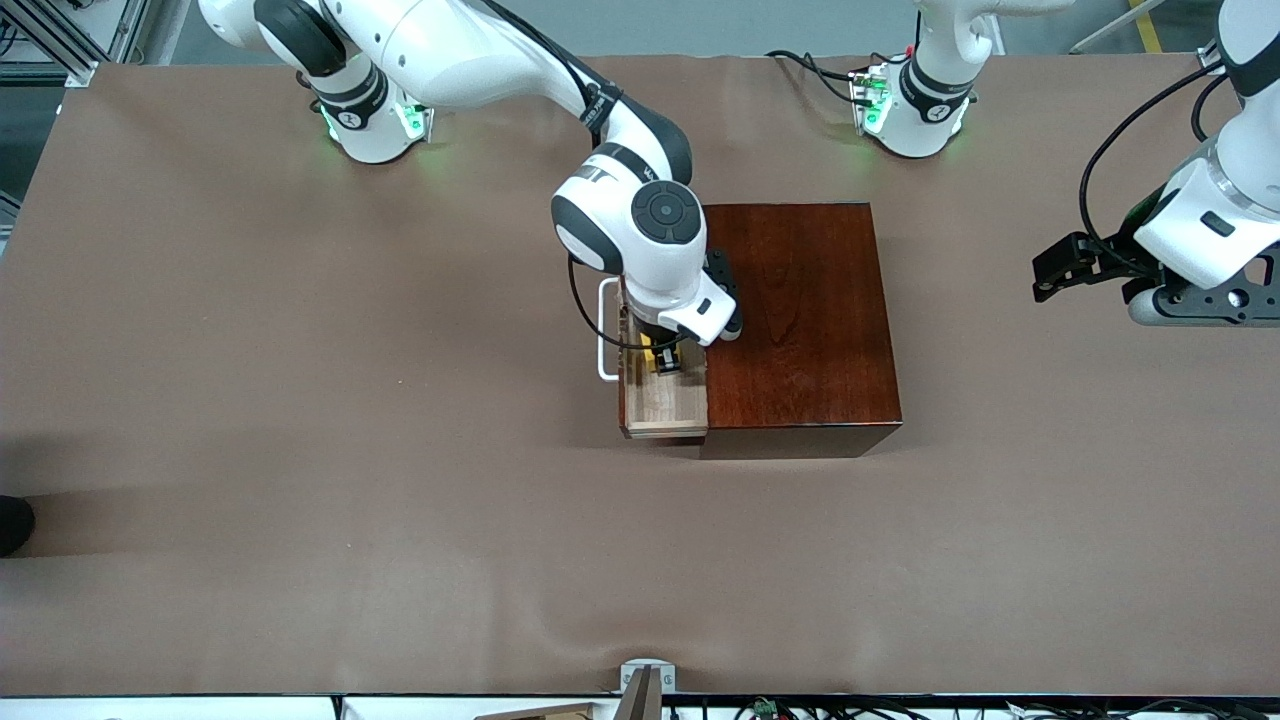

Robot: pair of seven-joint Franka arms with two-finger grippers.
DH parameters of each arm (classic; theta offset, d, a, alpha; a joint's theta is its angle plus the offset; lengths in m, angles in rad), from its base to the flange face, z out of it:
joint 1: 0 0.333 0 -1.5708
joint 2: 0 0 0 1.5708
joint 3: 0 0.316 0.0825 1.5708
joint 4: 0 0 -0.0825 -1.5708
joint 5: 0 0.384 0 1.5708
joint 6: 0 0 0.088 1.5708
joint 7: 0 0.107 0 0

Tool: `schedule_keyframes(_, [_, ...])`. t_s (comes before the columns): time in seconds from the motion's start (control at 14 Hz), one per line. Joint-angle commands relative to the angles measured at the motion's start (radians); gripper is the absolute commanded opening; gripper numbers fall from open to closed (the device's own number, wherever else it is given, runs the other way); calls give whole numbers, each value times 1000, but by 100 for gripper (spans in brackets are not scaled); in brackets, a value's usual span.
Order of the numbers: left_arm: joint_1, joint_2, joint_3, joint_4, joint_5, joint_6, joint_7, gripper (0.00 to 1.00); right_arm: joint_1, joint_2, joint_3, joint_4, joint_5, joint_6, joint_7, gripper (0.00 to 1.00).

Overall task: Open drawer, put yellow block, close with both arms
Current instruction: 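Carry the yellow cube with the right gripper over the open drawer, then lower the cube into the drawer and open the right gripper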

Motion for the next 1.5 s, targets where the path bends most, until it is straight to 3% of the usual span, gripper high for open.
schedule_keyframes(0.0, [4,-7,-2,-6,-20,10,10,100,21,29,-7,38,-22,4,34,0])
schedule_keyframes(0.14, [4,-7,-2,-6,-22,10,10,100,19,31,-7,38,-24,4,43,2])
schedule_keyframes(0.29, [4,-7,-2,-6,-22,10,9,100,16,25,-9,38,-24,3,43,100])
schedule_keyframes(0.86, [-2,-8,-2,-6,-22,10,6,100,27,-67,-21,50,-24,-124,45,100])
schedule_keyframes(1.29, [-2,-8,-2,-6,-20,10,6,100,7,-159,-26,43,-22,-141,117,100])
schedule_keyframes(1.43, [-2,-8,-2,-6,-22,9,4,100,-11,-184,-58,36,-19,-148,152,100])
